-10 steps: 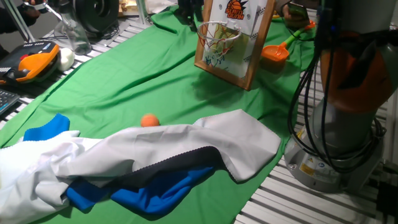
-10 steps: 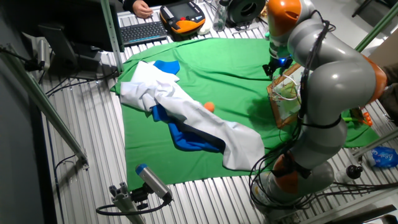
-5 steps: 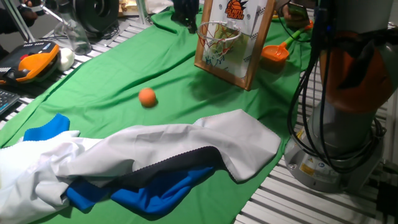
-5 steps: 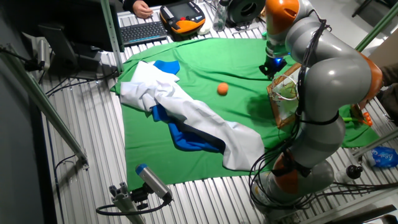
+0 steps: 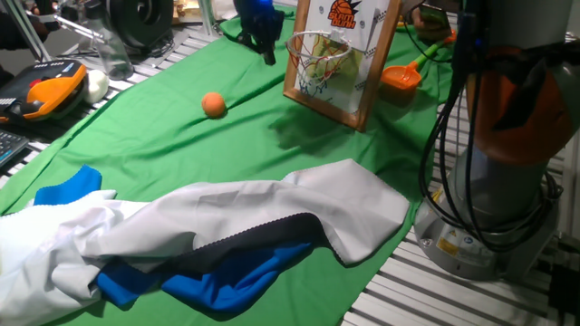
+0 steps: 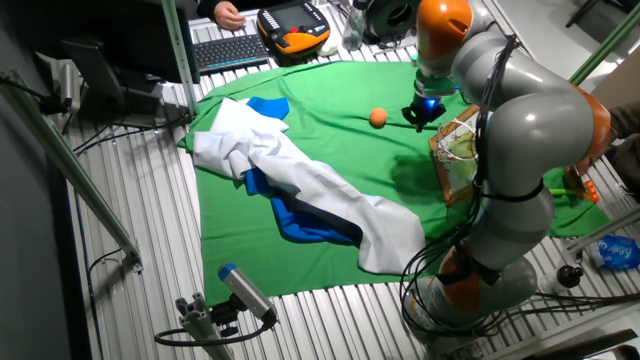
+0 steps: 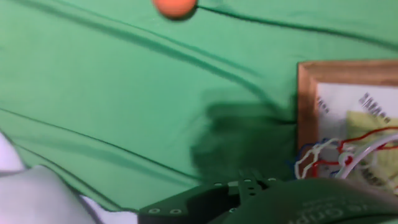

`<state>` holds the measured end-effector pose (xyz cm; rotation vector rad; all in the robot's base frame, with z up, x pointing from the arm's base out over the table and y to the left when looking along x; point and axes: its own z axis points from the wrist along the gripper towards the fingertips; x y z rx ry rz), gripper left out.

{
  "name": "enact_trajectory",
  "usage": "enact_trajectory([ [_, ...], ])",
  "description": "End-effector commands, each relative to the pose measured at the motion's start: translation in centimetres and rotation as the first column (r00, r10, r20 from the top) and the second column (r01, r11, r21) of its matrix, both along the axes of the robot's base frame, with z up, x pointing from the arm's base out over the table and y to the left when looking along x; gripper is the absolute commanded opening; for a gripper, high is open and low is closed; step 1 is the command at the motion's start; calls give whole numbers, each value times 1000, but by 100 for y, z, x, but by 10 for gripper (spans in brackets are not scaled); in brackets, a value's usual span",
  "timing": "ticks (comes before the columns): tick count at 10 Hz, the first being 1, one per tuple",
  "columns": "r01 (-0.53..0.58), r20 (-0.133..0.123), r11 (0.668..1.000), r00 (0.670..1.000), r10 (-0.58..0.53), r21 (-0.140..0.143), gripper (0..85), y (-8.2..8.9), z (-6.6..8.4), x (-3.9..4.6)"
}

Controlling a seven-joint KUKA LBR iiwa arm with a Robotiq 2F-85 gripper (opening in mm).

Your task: Grab a basketball, release it and shoot it into the basket

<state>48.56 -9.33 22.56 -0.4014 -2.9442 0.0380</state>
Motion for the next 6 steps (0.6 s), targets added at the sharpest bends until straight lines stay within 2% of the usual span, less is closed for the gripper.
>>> enact_trajectory([
  [1,2,8,1000,1000,-1,-24,0,11,-41,-48],
  [2,2,20,1000,1000,-1,-30,0,28,-129,-98],
  [3,0,16,1000,1000,0,-21,0,40,-205,-128],
  [4,6,11,1000,1000,-6,-30,0,42,-248,-151],
  [5,0,-9,999,1000,-1,-41,0,46,-262,-157],
  [6,-4,-15,999,1000,4,-36,0,48,-249,-165],
])
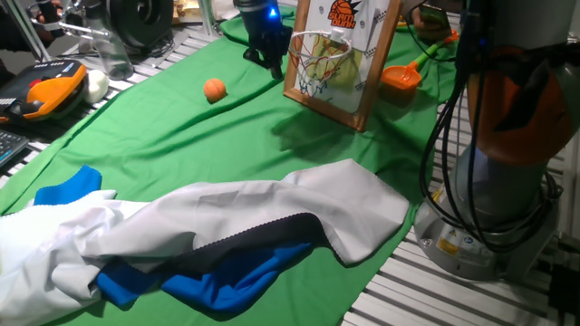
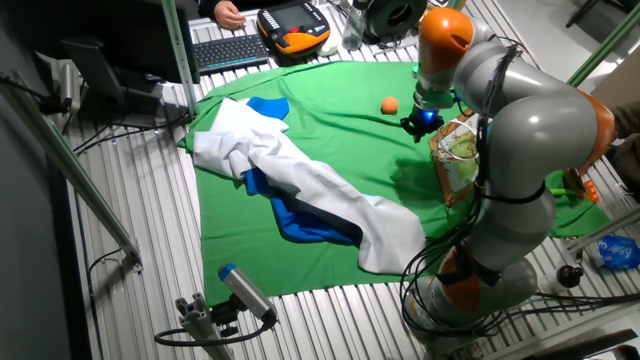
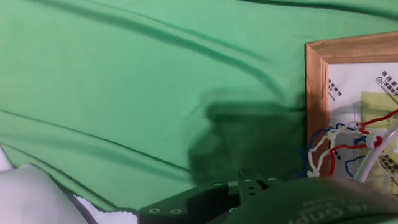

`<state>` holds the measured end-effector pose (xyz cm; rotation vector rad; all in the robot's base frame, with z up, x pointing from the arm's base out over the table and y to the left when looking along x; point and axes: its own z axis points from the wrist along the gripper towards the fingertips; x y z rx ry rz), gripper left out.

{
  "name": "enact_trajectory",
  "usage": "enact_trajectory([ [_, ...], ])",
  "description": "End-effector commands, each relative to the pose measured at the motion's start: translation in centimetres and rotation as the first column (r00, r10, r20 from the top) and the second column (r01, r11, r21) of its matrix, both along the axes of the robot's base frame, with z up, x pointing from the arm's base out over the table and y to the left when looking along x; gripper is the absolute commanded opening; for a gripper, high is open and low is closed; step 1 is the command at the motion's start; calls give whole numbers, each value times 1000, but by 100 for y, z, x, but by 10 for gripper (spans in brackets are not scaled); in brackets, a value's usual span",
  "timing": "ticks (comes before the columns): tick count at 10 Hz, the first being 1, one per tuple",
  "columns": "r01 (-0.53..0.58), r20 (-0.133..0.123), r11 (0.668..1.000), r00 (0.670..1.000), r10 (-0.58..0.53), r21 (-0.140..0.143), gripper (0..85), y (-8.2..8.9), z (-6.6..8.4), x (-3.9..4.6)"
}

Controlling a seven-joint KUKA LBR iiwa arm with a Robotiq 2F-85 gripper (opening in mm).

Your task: Grab a basketball, release it and shoot it into the basket

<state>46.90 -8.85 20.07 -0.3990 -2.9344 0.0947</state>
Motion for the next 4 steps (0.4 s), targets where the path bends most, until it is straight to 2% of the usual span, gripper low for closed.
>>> enact_trajectory([
  [1,-10,6,1000,1000,10,-2,0,5,7,-27],
  [3,-36,19,999,999,36,-3,0,14,-11,-102],
  [4,-46,21,999,999,47,-12,0,15,-12,-117],
])
